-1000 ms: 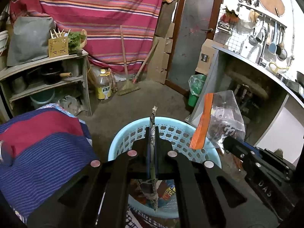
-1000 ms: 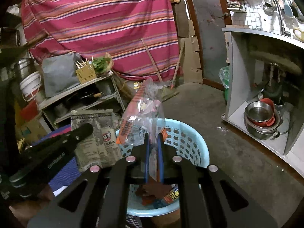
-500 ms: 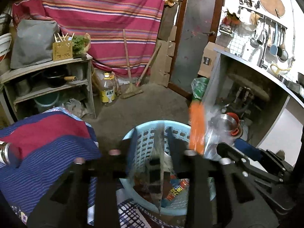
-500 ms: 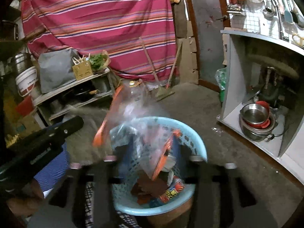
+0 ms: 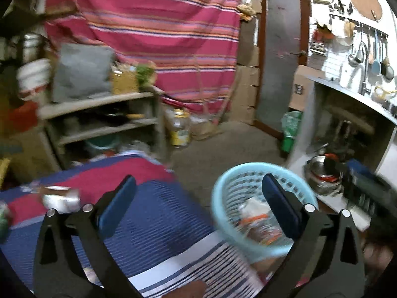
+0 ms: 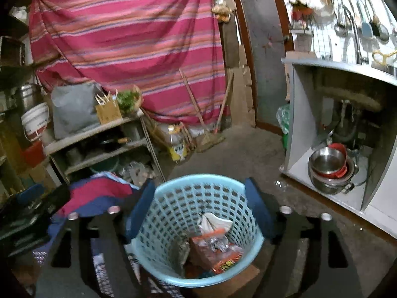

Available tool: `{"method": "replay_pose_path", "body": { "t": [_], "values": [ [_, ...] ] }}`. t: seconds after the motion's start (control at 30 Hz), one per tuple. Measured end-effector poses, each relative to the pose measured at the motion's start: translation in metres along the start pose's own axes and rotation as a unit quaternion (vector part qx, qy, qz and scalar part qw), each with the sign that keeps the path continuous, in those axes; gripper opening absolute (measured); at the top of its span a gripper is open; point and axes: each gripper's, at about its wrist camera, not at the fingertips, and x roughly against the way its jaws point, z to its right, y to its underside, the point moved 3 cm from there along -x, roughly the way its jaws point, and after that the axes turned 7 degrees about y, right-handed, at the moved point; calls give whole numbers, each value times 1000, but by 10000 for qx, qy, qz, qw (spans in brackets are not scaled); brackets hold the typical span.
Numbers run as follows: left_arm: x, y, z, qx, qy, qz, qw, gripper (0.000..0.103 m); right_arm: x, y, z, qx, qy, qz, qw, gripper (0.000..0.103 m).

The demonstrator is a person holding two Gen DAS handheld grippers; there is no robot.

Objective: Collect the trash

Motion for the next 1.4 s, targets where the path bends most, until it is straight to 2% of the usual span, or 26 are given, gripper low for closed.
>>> {"method": "replay_pose_path", "body": {
  "t": [0.13, 0.2, 0.23, 0.27, 0.3, 0.33, 0.37, 0.43, 0.53, 0.63, 0.83, 1.03, 1.4],
  "values": [
    [81, 39, -30, -60, -261, -65, 9996, 98, 41, 9, -22, -164, 257, -110, 9995, 89],
    [125, 66, -43, -145, -611, 32, 9980, 98, 68, 30, -37, -267, 120, -246, 9993, 89],
    [148, 80, -51, -154, -734, 113, 9971, 98, 95, 52, -56, -217, 60, -343, 9992, 89],
    [166, 91, -58, -111, -808, 167, 9965, 98, 111, 67, -68, -66, 53, -365, 9993, 90],
    [188, 107, -69, 30, -932, 203, 9954, 98, 140, 95, -90, 363, 60, -288, 9989, 93],
    [202, 116, -76, 153, -982, 247, 9947, 98, 159, 112, -102, 634, 58, -126, 9979, 99],
    [217, 127, -83, 297, -1020, 320, 9938, 98, 182, 136, -116, 950, 100, 119, 9954, 99],
    [236, 146, -93, 451, -1092, 430, 9921, 98, 210, 152, -131, 1227, 154, 363, 9917, 99],
    [244, 161, -103, 578, -1133, 438, 9909, 98, 238, 154, -131, 855, 238, 891, 9921, 99],
    [243, 167, -107, 570, -1253, 398, 9897, 98, 232, 159, -140, 992, 130, 656, 9928, 99],
    [234, 161, -107, 733, -1141, 471, 9896, 98, 228, 160, -147, 1207, 366, 768, 9890, 99],
    [226, 162, -99, 776, -976, 398, 9914, 98, 230, 162, -150, 1278, 358, 796, 9880, 99],
    [224, 164, -94, 731, -1016, 369, 9914, 98, 232, 163, -156, 1289, 382, 805, 9877, 99]
  ]
}}
